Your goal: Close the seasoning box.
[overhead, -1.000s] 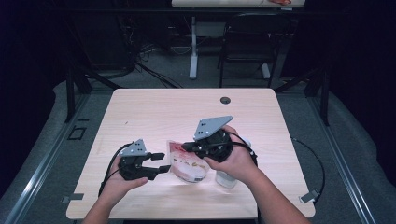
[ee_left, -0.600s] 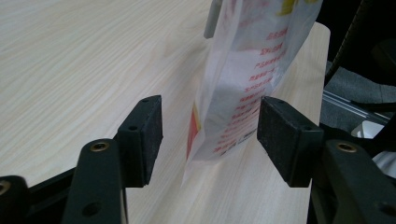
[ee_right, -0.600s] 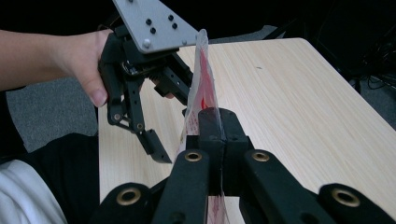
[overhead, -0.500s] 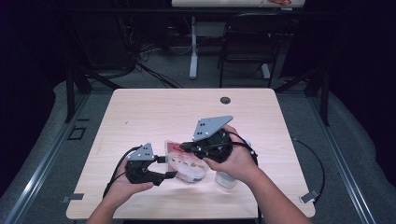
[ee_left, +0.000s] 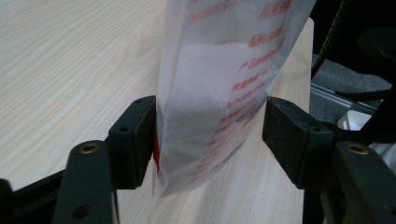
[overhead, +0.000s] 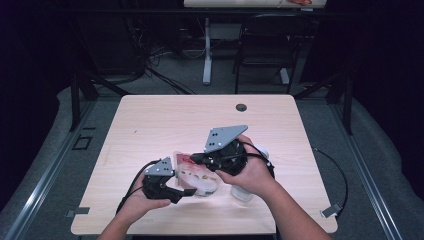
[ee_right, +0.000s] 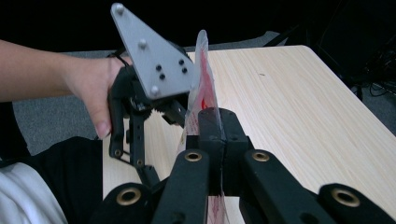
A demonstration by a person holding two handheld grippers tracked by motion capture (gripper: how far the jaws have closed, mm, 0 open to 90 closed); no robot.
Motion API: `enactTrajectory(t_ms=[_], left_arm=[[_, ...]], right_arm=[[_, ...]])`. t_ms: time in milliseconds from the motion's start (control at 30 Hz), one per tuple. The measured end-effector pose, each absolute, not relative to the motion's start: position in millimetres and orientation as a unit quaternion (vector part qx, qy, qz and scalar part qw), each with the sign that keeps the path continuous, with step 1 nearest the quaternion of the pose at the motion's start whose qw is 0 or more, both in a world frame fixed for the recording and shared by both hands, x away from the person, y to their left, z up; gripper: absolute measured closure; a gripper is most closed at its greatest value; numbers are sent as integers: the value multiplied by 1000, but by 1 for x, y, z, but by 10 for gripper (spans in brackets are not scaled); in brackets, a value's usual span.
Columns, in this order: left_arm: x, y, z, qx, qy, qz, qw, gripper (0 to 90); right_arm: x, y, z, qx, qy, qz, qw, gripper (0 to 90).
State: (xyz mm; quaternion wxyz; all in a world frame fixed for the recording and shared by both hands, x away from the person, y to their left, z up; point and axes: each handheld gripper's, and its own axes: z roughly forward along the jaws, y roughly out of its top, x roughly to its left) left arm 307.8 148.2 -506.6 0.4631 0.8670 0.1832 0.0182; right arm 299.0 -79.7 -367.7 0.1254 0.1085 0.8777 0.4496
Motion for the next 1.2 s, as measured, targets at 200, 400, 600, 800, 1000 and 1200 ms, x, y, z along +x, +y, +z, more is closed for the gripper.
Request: enactTrajectory(t_ms=[200, 400, 600, 800, 1000, 1200], left_arm=[[308, 147, -510, 864, 181, 18, 470, 347], [310, 148, -513, 859, 180, 12, 478, 341], [310, 149, -517, 859, 179, 4, 480, 339], [310, 148, -518, 860, 176, 2, 480, 337], [311, 148, -520, 860, 176, 0, 478, 338], [311, 149, -521, 862, 176, -2, 476, 347]], right_arm=[[298, -78, -367, 106, 878, 448, 127, 900], [296, -77, -366, 102, 878, 449, 129, 900], [296, -77, -366, 102, 878, 449, 129, 900], [296, -77, -367, 103, 877, 451, 129, 900], [295, -77, -366, 102, 877, 452, 130, 900], [294, -77, -367, 101, 876, 453, 132, 900]])
